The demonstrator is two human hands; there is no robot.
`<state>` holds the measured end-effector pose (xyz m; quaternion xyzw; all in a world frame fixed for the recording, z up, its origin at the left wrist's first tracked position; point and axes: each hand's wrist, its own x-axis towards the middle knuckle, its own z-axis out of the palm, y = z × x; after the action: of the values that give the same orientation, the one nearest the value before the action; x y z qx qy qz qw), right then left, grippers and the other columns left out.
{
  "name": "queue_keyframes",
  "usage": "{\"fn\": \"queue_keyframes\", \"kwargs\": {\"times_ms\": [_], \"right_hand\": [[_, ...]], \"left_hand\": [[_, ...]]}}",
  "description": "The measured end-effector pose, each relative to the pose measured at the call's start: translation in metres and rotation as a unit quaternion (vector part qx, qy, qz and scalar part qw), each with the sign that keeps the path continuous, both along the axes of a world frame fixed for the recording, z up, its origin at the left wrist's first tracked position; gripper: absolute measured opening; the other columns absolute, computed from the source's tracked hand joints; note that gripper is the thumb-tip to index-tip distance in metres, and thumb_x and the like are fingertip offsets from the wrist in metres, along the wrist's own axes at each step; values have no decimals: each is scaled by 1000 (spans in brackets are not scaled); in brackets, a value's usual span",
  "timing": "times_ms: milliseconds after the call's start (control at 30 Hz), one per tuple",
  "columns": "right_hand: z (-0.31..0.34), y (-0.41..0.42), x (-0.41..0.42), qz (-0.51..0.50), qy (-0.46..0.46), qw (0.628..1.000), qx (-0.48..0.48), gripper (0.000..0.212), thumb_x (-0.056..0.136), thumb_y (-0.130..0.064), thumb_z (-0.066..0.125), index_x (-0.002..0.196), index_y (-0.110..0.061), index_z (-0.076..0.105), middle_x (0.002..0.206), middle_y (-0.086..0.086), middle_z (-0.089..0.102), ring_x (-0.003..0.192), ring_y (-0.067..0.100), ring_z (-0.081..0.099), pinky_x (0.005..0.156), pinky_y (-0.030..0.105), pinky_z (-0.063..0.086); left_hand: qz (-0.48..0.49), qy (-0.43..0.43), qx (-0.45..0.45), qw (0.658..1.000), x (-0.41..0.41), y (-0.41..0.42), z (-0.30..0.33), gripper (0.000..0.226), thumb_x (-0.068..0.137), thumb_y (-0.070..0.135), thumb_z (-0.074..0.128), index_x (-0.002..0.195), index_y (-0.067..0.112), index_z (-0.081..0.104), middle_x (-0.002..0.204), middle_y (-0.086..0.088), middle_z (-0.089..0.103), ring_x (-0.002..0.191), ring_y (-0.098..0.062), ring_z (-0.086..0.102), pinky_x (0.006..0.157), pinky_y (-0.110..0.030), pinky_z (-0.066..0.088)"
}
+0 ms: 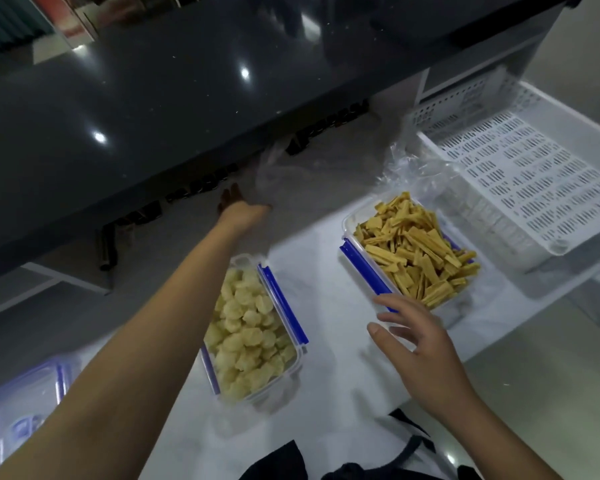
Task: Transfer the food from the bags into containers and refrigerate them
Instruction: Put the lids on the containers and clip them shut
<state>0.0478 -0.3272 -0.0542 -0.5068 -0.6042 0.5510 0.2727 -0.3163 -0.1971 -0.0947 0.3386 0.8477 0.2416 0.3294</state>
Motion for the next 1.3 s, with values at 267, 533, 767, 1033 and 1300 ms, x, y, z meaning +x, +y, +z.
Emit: {"fn": "queue_keyframes", "kwargs": {"times_ms": [267,533,767,1033,1300], "right_hand": [[-3,-11,-22,127,-71,989,3,45,89,-34,71,130,-43,55,134,-32,48,126,-10,44,108,25,40],[20,-30,-76,331,-183,915,140,59,91,-50,62,145,-47,37,151,-29,23,140,-7,15,111,14,14],[42,-73,-183,486,-180,784,342,69,85,-64,37,147,-33,44,159,1,34,151,25,21,120,43,15],[-18,-170,-268,627,-267,654,329,73,95,-66,37,156,-42,5,167,-3,-13,152,23,-21,120,50,-10],[-95,-190,-247,563,-295,664,393,73,95,-72,26,157,-42,4,168,0,0,154,27,-7,120,60,0]], "left_hand": [[-43,76,41,995,26,-166,52,79,91,48,66,155,36,22,165,-1,17,152,-25,15,120,-51,25],[19,135,-29,990,63,-340,36,95,75,76,43,157,40,13,168,4,1,155,-20,-4,124,-45,8],[118,177,-54,976,47,-426,25,99,72,87,34,157,42,8,168,2,-5,154,-22,-10,124,-45,3],[245,220,-70,942,-1,-481,-2,108,67,90,34,158,37,13,168,-4,-6,154,-31,-5,122,-52,4],[238,174,-125,947,-44,-478,-14,110,72,84,56,157,41,1,166,-3,-17,153,-38,-7,123,-55,5]]}}
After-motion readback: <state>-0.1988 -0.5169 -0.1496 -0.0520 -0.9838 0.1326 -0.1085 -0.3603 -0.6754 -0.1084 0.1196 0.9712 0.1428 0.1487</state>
